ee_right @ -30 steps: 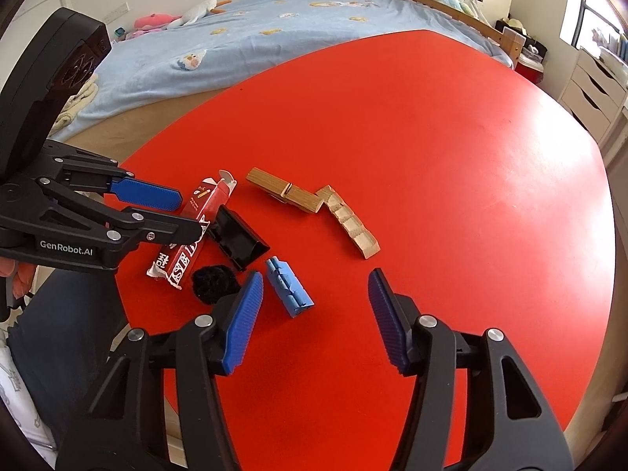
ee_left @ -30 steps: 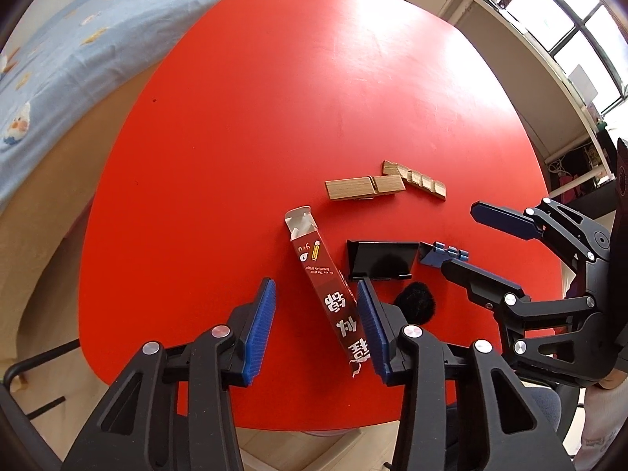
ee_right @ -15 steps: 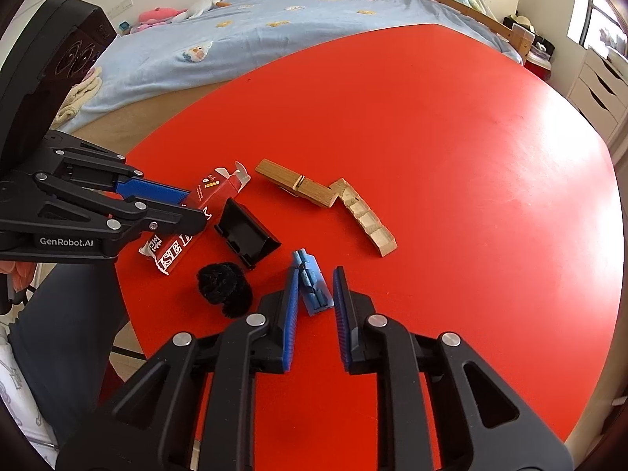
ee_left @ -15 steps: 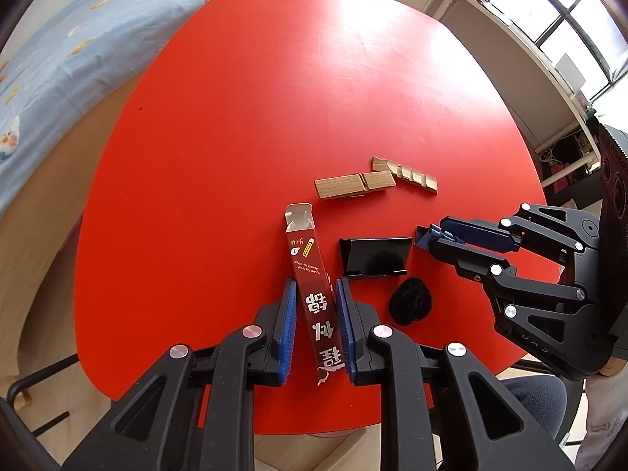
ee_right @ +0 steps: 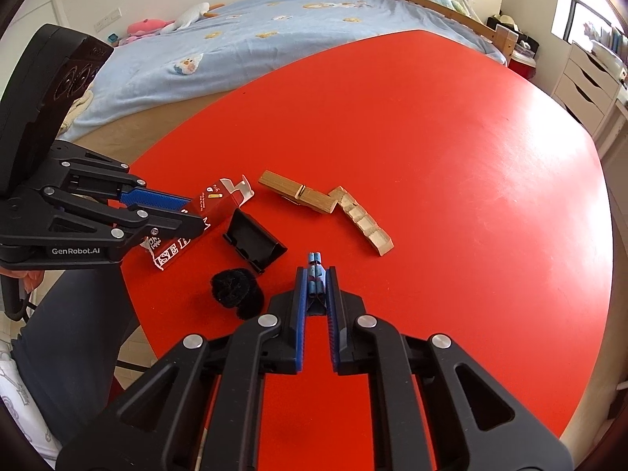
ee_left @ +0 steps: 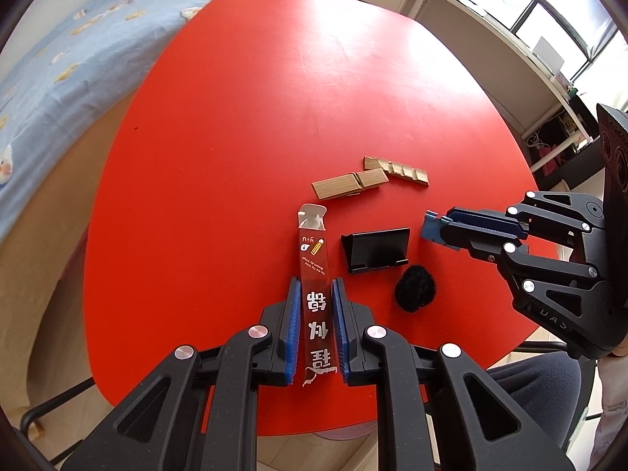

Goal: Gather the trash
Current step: 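Carry the blue clip and red carton toward the wastebasket, then open both tools over the pink wastebasket to drop the clip and carton, then move both tools back over the table toward the black stand and ball, then grasp the black phone stand with the left tool while the right tool grasps the black fuzzy ball, then carry the black stand and fuzzy ball over the wastebasket, then open both tools to drop the stand and ball into the wastebasket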

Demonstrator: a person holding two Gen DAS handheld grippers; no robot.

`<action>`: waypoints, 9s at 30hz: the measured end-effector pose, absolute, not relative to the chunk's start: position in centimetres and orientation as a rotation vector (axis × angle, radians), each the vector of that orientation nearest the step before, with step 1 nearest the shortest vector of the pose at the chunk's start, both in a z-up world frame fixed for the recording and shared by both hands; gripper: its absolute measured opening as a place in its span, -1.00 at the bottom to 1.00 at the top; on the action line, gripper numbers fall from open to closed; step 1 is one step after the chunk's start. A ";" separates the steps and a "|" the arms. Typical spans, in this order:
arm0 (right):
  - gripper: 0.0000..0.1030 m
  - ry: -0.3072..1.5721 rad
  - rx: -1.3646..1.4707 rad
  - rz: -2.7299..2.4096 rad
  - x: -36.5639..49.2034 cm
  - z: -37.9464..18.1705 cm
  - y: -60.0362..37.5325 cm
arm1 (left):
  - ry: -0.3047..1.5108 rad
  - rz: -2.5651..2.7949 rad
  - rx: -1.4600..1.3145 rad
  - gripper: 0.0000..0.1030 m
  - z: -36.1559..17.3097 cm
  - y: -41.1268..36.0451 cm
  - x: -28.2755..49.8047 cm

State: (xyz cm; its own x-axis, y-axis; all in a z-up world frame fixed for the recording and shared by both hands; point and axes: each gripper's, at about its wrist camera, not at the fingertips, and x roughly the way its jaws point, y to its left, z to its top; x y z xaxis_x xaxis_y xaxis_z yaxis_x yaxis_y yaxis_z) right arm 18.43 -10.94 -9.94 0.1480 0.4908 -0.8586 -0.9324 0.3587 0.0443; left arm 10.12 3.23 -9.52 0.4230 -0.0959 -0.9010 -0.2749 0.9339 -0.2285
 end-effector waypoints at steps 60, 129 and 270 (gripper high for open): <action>-0.84 0.900 -0.256 0.949 2.3 -6.5 -24.6 | 1.016 -0.235 -0.203 -0.70 -5.2 -6.8 -1.8; 0.94 0.882 -0.334 0.998 11.1 -6.2 -16.3 | 1.066 0.040 -0.392 0.85 -5.4 1.2 10.7; 0.74 0.937 -0.244 0.915 2.3 -5.9 -26.7 | 0.971 -0.228 -0.111 0.74 -4.6 -7.3 -1.7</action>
